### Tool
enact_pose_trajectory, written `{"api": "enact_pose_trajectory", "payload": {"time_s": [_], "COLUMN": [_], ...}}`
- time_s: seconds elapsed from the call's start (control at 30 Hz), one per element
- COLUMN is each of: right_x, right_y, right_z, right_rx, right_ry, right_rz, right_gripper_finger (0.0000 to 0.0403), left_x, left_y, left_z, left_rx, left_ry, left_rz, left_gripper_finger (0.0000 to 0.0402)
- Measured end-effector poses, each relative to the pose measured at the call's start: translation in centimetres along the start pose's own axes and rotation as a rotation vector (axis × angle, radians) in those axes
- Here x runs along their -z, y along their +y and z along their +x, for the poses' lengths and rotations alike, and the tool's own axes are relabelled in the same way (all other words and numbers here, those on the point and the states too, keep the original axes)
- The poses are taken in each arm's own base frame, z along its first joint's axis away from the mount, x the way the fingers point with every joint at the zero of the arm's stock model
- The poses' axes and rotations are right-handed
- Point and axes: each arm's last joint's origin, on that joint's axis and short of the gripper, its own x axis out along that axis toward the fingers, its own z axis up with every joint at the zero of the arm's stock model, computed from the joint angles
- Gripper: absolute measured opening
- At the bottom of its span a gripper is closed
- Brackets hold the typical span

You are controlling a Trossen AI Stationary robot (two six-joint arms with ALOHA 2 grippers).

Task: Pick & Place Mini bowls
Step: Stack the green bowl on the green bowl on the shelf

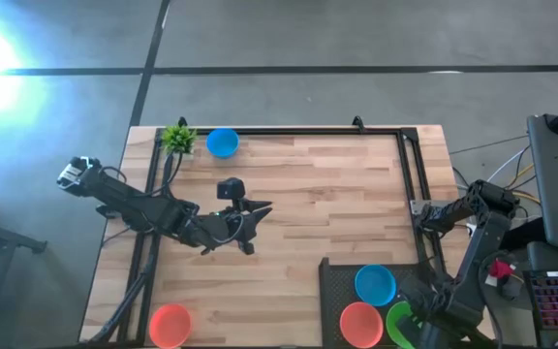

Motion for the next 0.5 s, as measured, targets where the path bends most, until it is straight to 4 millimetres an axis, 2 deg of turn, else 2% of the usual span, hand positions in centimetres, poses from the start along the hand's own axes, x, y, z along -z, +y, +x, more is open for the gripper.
{"api": "enact_pose_trajectory", "payload": {"time_s": [0.13, 0.5], "right_x": [-0.03, -0.01], "right_y": [-0.02, -0.05], "right_z": [0.09, 0.06], "right_rx": [0.003, 0.004], "right_ry": [-0.002, 0.008], "right_rz": [0.001, -0.030], "right_gripper_finger": [0.0018, 0.0093], "left_x": [-0.02, -0.22], "left_y": [0.02, 0.19], "left_z": [-0.01, -0.07], "left_rx": [0.000, -0.003], "left_ry": [0.000, -0.005], "left_rz": [0.001, 0.013], "left_gripper_finger": [0.0071, 0.0071]}}
